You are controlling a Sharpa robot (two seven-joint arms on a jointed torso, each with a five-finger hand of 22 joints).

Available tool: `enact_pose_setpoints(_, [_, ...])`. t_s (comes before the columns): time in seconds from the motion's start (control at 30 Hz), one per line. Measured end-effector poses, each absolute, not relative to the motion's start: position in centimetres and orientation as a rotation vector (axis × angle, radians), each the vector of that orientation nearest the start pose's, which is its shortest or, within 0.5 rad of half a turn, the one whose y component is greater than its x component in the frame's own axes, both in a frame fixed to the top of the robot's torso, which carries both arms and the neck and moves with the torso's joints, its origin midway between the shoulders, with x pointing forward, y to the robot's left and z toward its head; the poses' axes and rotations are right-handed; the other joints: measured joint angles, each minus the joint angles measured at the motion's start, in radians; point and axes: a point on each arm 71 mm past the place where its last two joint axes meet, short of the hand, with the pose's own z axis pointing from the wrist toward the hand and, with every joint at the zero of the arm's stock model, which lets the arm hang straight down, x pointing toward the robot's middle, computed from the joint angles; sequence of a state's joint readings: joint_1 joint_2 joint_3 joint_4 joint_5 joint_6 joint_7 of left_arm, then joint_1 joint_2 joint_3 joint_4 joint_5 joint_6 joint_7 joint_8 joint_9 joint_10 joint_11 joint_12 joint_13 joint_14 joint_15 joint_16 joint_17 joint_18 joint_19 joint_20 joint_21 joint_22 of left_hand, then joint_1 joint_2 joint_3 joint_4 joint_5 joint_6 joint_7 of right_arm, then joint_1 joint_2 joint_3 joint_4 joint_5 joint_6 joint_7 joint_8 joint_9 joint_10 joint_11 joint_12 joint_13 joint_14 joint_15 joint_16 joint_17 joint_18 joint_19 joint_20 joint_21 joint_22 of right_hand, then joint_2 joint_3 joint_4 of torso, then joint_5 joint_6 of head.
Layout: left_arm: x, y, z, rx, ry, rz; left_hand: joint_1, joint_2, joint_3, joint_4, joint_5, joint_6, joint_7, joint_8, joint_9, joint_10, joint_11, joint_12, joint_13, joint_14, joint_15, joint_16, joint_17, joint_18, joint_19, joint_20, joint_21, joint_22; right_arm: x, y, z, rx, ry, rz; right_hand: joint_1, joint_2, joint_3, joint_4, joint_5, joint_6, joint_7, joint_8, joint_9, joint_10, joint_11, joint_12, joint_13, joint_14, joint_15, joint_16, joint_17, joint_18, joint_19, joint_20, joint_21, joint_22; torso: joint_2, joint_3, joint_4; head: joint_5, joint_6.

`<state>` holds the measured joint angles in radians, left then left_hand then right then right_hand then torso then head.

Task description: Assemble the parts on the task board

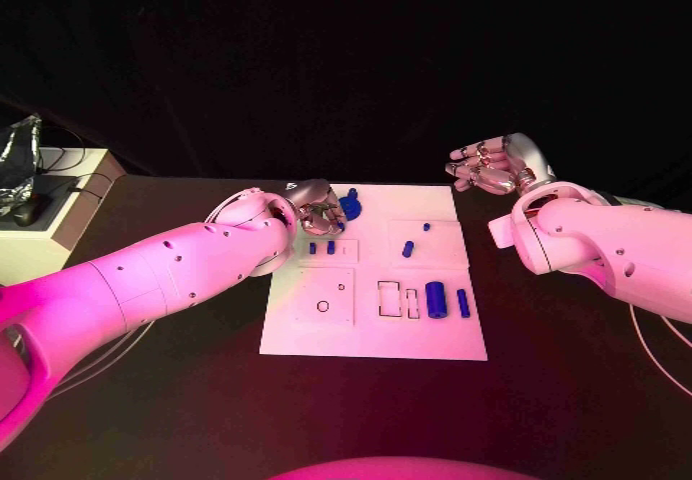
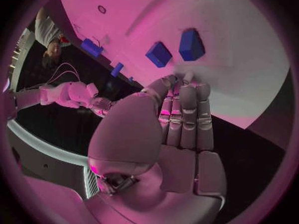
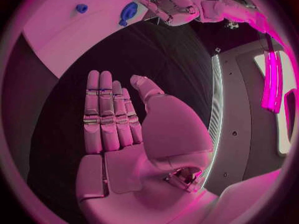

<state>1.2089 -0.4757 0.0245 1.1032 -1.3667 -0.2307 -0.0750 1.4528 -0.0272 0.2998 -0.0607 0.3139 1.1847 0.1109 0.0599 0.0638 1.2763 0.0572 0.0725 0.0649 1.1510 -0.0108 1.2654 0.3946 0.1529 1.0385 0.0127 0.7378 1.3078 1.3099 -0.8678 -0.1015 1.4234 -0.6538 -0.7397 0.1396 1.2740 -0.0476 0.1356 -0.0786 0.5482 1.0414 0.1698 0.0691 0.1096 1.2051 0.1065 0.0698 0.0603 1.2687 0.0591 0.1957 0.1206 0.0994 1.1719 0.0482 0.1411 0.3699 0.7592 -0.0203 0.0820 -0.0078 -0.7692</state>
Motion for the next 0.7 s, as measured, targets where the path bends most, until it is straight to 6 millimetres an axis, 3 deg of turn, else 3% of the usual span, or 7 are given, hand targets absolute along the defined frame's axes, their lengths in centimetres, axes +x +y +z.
enact_pose_setpoints(0.7, [55.4, 15.8, -16.7, -0.082, 1.712, -0.761, -0.002, -0.003, 0.0, 0.0, -0.002, 0.004, -0.003, -0.002, 0.0, 0.004, -0.004, 0.0, 0.0, 0.003, 0.004, -0.005, 0.005, 0.0, 0.0, 0.0, 0.0, 0.0, 51.9, -27.4, -14.0, 0.632, 1.27, 0.824, 0.0, 0.0, -0.003, -0.003, 0.0, 0.0, 0.0, 0.0, 0.0, 0.0, 0.0, 0.0, 0.0, 0.0, 0.0, 0.0, 0.0, 0.0, -0.004, -0.004, 0.009, -0.009, -0.002, 0.0, 0.0018, 0.001, 0.0])
